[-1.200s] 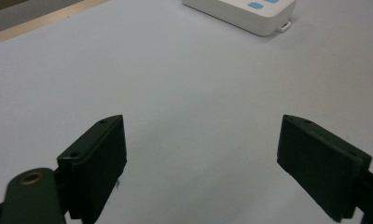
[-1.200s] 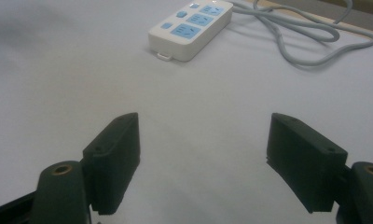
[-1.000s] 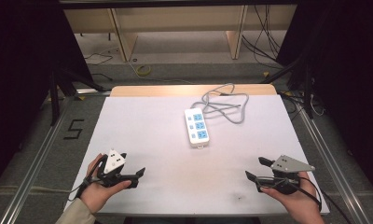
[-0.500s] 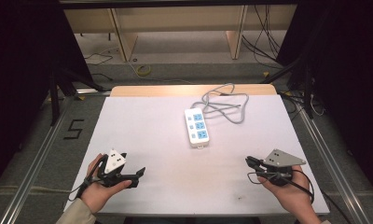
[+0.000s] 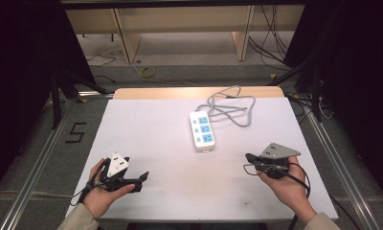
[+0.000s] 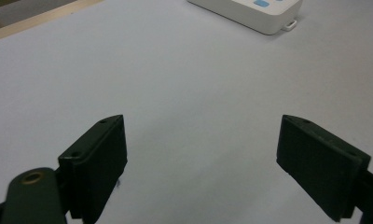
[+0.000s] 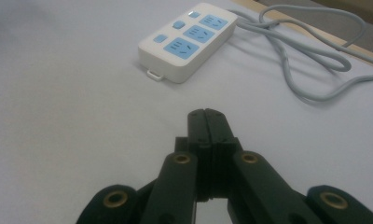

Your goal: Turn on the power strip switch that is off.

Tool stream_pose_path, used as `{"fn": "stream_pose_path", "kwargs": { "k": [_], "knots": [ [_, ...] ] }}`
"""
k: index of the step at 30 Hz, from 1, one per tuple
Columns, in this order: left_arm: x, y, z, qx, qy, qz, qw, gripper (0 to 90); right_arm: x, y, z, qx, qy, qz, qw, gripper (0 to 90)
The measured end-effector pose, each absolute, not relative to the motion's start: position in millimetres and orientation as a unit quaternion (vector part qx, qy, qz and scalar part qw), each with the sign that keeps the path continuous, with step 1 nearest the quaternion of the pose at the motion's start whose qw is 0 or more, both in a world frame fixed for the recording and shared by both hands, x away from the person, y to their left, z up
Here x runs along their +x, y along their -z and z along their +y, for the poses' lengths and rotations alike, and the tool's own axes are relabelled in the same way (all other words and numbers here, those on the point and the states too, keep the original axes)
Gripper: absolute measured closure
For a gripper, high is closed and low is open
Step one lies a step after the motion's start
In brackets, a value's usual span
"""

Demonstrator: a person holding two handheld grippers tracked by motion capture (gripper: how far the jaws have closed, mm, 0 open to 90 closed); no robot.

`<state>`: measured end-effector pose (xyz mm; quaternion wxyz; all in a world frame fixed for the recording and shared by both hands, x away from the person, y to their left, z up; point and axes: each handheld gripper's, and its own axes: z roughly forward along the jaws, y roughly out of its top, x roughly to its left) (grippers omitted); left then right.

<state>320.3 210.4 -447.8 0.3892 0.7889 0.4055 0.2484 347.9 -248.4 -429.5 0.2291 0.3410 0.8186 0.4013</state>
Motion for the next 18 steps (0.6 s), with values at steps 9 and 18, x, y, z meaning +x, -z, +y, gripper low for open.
{"fn": "stream_pose_path", "kwargs": {
  "k": [9, 18],
  "knots": [
    [319, 447, 211, 0.79, -0.25, 0.401, 0.391, 15.5, 361, 430, -241, 0.347, -0.398, 0.82, 0.221, 90.0],
    [319, 447, 210, 0.793, -0.251, 0.397, 0.388, 15.5, 371, 429, -235, 0.352, -0.399, 0.818, 0.218, 90.0]
  ]
}}
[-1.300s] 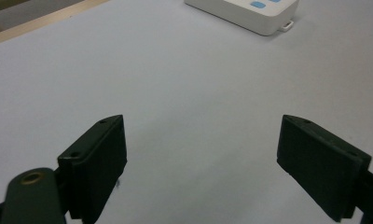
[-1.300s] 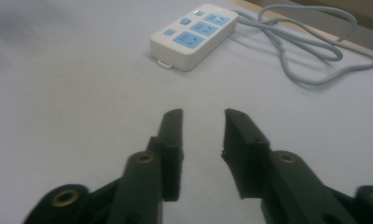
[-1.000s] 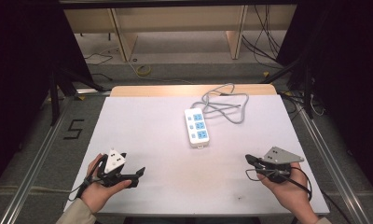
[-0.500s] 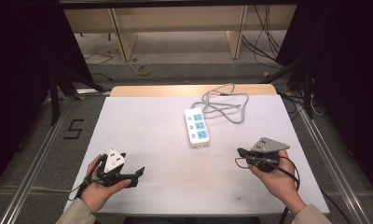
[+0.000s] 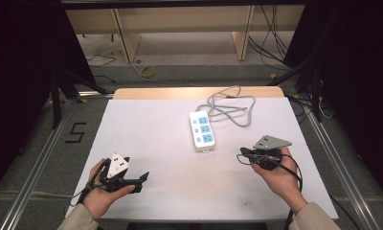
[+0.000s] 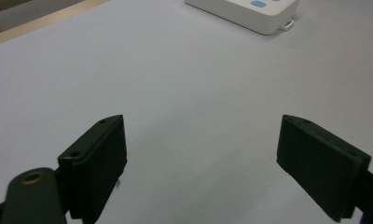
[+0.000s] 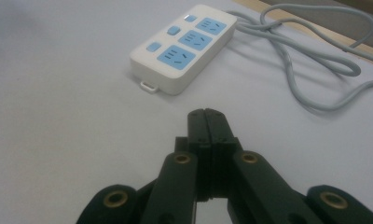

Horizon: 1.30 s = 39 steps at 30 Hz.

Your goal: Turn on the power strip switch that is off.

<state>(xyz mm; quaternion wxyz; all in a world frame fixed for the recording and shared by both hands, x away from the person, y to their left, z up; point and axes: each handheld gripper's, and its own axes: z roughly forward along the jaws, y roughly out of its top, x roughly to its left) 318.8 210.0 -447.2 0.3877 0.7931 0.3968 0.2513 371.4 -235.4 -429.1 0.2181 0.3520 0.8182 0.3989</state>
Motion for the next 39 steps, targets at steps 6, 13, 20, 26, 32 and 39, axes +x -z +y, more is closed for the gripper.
{"fn": "stream_pose_path", "kwargs": {
  "k": [6, 13, 20, 26, 32, 39],
  "knots": [
    [319, 447, 210, 0.792, -0.252, 0.395, 0.391, 15.2, 380, 427, -229, 0.356, -0.396, 0.818, 0.216, 90.0],
    [318, 448, 210, 0.792, -0.252, 0.396, 0.39, 15.2, 388, 426, -224, 0.36, -0.39, 0.82, 0.215, 90.0],
    [318, 448, 210, 0.792, -0.251, 0.396, 0.39, 15.2, 395, 424, -220, 0.361, -0.388, 0.82, 0.216, 90.0],
    [317, 449, 210, 0.792, -0.252, 0.397, 0.389, 15.3, 401, 424, -216, 0.362, -0.385, 0.822, 0.213, 90.0],
    [316, 449, 211, 0.794, -0.252, 0.397, 0.386, 15.3, 408, 425, -207, 0.359, -0.377, 0.827, 0.211, 90.0],
    [315, 450, 211, 0.795, -0.247, 0.398, 0.384, 15.3, 420, 424, -196, 0.36, -0.376, 0.827, 0.211, 90.0]
  ]
}}
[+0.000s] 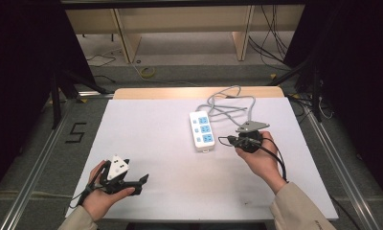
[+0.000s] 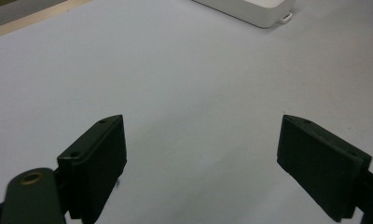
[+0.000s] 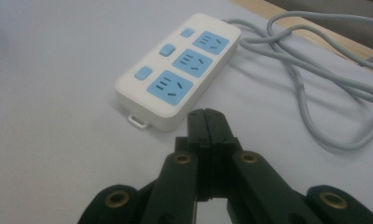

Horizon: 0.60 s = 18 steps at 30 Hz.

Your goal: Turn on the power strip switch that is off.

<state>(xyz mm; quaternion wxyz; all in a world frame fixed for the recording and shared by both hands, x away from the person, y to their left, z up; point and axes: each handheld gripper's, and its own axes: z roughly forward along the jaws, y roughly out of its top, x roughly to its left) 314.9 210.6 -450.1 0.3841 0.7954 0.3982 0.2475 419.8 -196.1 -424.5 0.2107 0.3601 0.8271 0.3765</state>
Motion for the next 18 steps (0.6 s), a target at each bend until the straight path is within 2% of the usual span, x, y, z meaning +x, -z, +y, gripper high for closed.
{"fn": "stream_pose_path", "kwargs": {
  "k": [18],
  "knots": [
    [312, 451, 211, 0.794, -0.247, 0.4, 0.386, 15.3, 440, 426, -174, 0.358, -0.373, 0.831, 0.207, 90.0]
  ]
}}
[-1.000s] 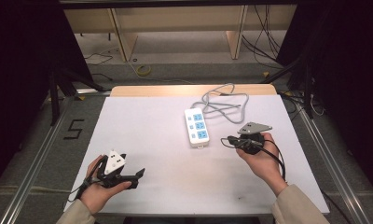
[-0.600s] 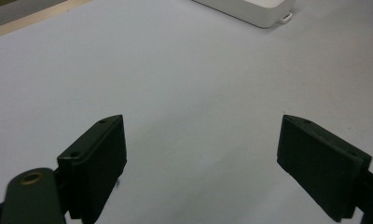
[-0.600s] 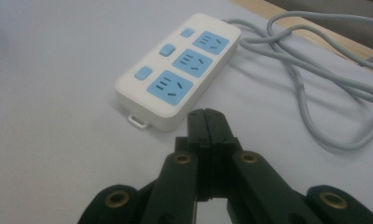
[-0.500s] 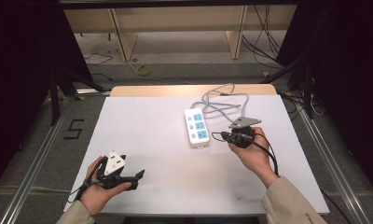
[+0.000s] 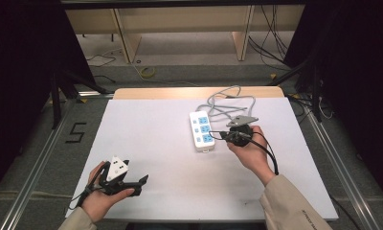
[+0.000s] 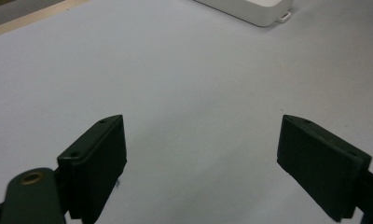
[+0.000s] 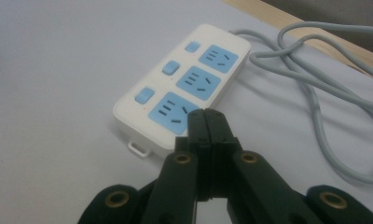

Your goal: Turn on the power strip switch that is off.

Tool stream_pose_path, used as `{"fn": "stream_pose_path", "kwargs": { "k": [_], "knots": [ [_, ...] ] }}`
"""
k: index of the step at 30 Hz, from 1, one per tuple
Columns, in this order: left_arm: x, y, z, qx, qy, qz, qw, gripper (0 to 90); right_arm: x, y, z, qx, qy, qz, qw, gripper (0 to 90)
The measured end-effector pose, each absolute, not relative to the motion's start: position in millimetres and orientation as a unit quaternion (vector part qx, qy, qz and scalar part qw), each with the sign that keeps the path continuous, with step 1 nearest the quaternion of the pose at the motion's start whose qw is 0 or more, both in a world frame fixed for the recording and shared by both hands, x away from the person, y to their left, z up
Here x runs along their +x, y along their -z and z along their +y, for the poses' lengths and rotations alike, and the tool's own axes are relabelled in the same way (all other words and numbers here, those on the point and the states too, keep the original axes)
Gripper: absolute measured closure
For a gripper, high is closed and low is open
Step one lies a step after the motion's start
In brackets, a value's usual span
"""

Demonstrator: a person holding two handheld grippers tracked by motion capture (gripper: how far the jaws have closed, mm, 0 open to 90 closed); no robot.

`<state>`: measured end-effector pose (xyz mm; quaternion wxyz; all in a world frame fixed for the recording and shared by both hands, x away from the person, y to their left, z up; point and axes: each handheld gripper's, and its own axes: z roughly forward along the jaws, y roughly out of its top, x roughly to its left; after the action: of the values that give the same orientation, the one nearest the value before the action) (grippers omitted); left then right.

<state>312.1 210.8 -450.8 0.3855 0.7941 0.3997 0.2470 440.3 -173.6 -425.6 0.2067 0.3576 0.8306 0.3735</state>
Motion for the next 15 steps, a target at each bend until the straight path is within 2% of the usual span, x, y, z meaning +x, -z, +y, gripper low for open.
{"fn": "stream_pose_path", "kwargs": {
  "k": [15],
  "knots": [
    [312, 450, 212, 0.794, -0.247, 0.4, 0.385, 15.3, 456, 426, -164, 0.364, -0.37, 0.83, 0.202, 90.0]
  ]
}}
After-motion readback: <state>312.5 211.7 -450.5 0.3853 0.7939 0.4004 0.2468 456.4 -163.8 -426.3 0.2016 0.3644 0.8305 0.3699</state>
